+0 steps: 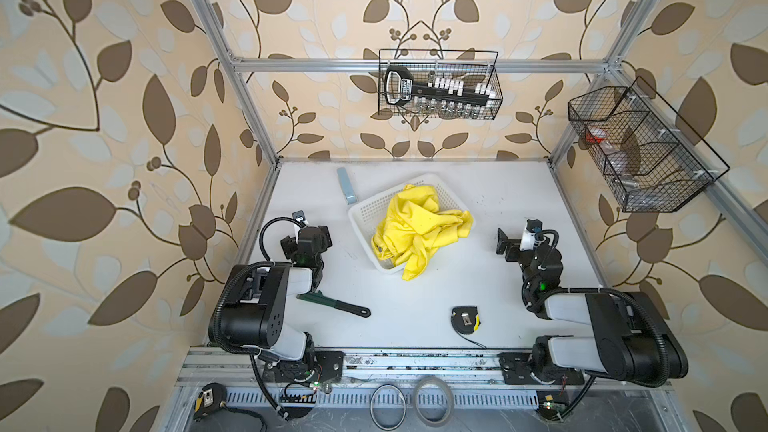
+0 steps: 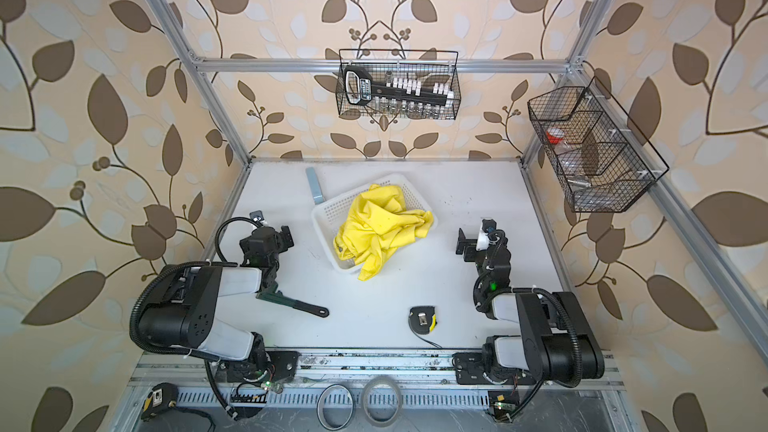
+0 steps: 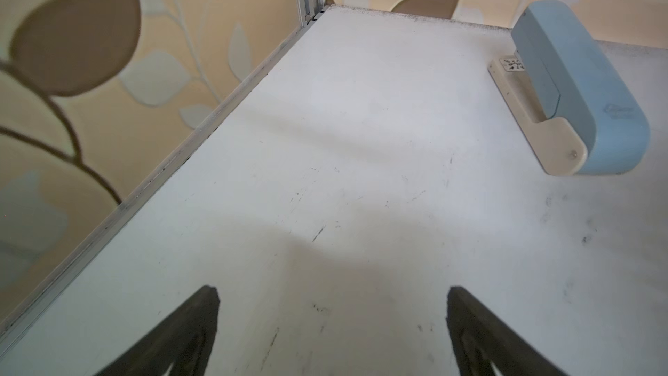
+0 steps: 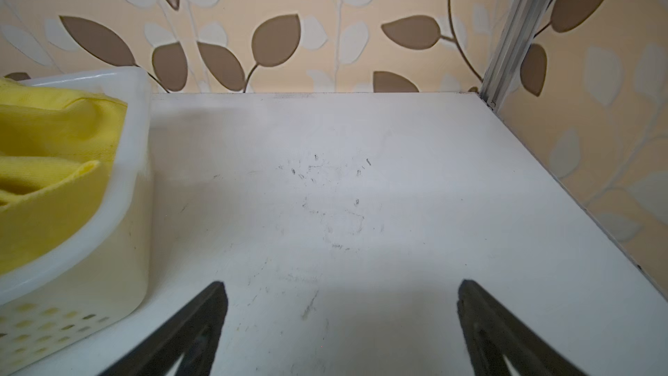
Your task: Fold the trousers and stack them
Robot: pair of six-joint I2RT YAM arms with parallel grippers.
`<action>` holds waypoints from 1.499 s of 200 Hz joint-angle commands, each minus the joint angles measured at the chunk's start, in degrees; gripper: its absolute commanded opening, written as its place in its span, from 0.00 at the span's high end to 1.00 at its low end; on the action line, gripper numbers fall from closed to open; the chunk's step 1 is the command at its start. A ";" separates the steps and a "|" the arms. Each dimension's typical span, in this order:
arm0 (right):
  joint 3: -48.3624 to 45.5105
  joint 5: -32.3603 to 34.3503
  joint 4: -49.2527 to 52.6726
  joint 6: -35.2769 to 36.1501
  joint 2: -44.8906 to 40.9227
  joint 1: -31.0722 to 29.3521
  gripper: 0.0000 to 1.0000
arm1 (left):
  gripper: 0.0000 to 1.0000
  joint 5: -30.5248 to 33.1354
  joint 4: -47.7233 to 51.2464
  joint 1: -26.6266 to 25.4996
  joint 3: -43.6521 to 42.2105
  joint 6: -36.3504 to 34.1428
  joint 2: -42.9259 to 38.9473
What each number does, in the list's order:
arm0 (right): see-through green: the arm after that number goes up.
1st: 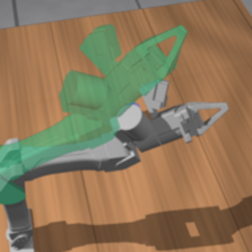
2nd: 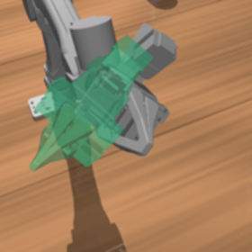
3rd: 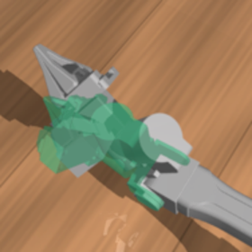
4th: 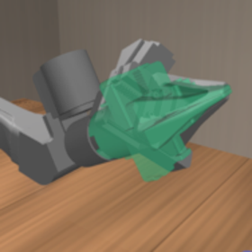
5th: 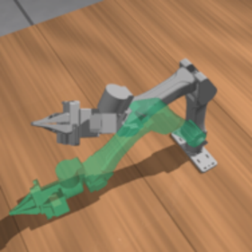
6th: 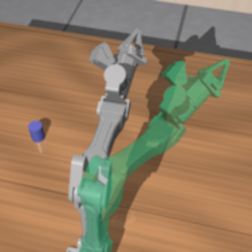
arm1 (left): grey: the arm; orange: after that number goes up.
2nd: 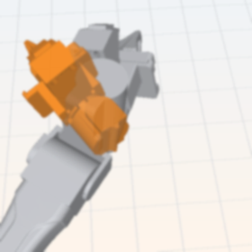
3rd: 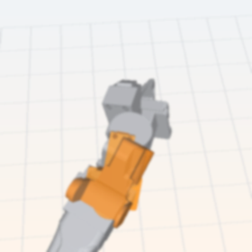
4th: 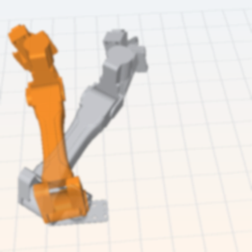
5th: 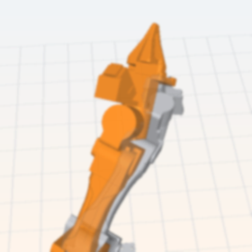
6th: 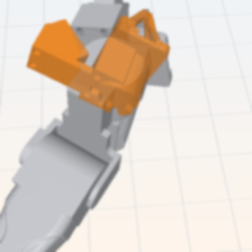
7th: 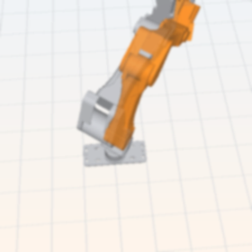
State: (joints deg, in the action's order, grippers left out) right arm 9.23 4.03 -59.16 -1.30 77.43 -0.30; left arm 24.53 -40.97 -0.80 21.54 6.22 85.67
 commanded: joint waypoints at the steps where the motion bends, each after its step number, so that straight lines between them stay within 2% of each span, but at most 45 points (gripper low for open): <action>1: 0.85 -0.60 -0.92 0.37 0.37 0.02 0.00 | 0.01 0.87 -2.27 -0.35 -0.33 0.75 -0.41; 170: 0.95 -1.75 -0.96 -0.15 0.49 0.59 0.00 | 0.01 0.87 -2.18 -0.37 -0.18 0.76 -0.36; 196: 0.26 -0.68 0.55 -0.58 -3.35 0.62 0.00 | 0.01 -0.09 -2.87 -0.36 -0.60 -0.10 -1.25; 208: 0.71 -0.72 4.86 0.22 -7.22 0.52 0.00 | 0.01 -1.02 3.24 -0.36 1.17 -0.17 -4.78; 237: 3.15 0.50 14.45 2.44 -15.02 -1.77 0.00 | 0.01 4.08 14.19 -0.60 4.65 1.91 -11.77; 254: 4.36 -0.74 16.61 0.80 -19.82 -1.71 0.00 | 0.01 8.36 23.14 -0.63 7.57 9.28 -15.97; 281: 9.53 -6.01 24.91 0.16 -25.01 -1.84 0.00 | 0.01 6.10 36.45 -2.34 15.65 12.38 -19.56; 300: 12.26 -10.29 29.09 -0.06 -27.26 -2.97 0.00 | 0.01 1.35 45.40 -3.07 21.18 13.83 -20.84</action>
State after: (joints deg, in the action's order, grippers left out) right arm 17.67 0.25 -38.35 -1.45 52.73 -2.07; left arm 28.71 -10.63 -2.50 35.99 15.20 67.29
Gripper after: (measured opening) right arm 0.998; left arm 0.989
